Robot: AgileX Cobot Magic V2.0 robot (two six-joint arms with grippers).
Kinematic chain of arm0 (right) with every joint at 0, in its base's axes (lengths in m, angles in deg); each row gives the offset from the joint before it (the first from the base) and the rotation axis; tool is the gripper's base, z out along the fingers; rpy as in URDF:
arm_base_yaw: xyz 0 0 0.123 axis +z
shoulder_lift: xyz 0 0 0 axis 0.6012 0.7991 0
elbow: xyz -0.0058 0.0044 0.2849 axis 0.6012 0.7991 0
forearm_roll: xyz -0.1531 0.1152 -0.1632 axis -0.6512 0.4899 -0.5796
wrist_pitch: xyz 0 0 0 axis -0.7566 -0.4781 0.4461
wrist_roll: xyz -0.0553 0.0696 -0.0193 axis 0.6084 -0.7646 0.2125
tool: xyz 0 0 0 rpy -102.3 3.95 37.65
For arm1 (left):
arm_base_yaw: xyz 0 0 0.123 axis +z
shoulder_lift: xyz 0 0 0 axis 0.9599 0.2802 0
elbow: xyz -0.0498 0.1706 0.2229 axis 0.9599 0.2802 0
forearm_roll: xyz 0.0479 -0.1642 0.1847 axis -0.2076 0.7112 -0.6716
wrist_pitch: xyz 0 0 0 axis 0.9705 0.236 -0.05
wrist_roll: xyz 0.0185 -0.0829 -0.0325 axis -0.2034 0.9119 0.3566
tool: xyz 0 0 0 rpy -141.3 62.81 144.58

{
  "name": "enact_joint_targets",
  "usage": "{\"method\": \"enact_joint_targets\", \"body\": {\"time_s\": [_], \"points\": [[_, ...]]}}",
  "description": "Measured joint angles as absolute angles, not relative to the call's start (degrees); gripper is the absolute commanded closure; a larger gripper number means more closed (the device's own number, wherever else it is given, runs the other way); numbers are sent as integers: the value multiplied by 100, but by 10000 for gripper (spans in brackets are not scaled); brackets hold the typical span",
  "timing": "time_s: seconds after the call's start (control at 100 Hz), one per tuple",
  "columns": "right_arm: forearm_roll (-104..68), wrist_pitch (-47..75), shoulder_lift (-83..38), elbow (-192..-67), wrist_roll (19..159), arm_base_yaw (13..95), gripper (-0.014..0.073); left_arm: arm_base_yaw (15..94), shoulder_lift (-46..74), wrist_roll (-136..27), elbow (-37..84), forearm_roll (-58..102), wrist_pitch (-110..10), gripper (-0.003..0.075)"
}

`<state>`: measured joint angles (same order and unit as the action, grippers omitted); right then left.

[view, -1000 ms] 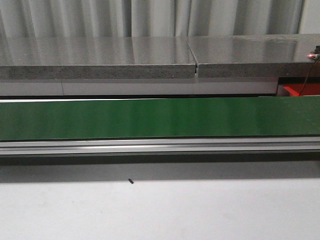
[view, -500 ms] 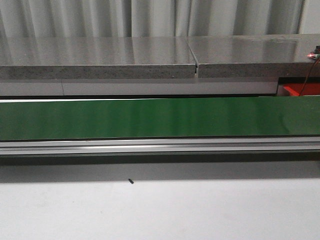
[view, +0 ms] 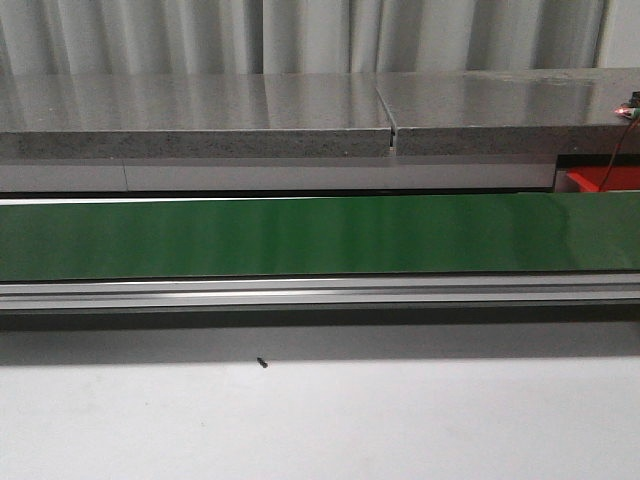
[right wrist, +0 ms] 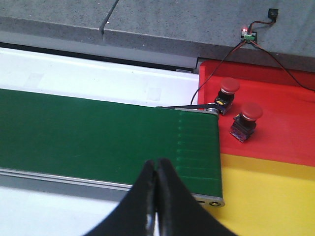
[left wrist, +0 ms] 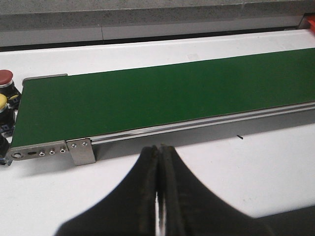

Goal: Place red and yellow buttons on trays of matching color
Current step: 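Move the left gripper over the remaining red button in the cluster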

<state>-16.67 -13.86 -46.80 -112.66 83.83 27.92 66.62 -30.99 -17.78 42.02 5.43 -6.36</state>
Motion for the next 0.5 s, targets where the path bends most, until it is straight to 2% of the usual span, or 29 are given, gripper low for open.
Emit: {"method": "enact_joint_targets", "body": {"time_s": [0.3,0.5], "points": [[-1604,-1400,-4735,-11242,8386,2792,659,6662,-3088,-1738,4202,355,-638,741],[-1591,-1400,-4735,-11242,8386,2792,659,6662,-2730,-1009,4133,-355,-661,741]]}}
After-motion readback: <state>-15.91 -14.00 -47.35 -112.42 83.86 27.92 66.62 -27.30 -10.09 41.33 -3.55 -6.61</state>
